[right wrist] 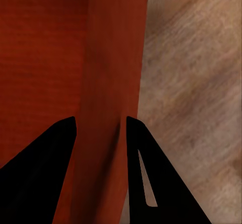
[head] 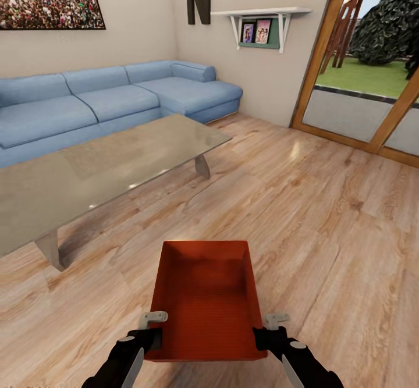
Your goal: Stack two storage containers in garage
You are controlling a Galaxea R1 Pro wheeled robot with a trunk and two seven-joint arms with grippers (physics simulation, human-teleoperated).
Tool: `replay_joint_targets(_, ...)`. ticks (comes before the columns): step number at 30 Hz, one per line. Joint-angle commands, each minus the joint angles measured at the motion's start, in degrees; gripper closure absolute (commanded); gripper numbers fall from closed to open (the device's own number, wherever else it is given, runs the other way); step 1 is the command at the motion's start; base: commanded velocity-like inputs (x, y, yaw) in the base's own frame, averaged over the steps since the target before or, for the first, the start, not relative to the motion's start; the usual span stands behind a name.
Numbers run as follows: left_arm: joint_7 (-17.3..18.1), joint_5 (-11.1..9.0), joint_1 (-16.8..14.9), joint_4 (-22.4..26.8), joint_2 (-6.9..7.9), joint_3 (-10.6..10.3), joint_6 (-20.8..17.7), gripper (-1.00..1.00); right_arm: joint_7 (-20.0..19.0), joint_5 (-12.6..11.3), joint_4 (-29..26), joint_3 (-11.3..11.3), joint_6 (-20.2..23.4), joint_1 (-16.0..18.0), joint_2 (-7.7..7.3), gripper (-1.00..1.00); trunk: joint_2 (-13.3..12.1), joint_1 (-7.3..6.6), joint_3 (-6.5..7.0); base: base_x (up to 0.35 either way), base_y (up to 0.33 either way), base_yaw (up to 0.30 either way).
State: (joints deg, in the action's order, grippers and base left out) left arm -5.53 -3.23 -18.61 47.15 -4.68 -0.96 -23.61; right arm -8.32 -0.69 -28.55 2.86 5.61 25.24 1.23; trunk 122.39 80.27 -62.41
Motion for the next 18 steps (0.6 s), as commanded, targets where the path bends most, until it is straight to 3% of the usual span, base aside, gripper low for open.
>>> replay_joint_targets(1, -0.67, 0.07, -0.02, 0.05, 0.71, -0.19, -0.33, 1.0, -0.64, -0.84, -0.18, 0.92, 0.37, -0.02, -0.09, 1.0, -0.4, -0.23, 0.22, 0.0, 0.0, 0.187)
replay_joint_targets(18, -0.71, 0.07, -0.02, 0.05, 0.65, -0.19, -0.38, 1.0, -0.64, -0.59, -0.16, 0.96, 0.37, -0.02, -0.09, 1.0, -7.22, -3.97, 4.21, 0.0, 0.0, 0.246)
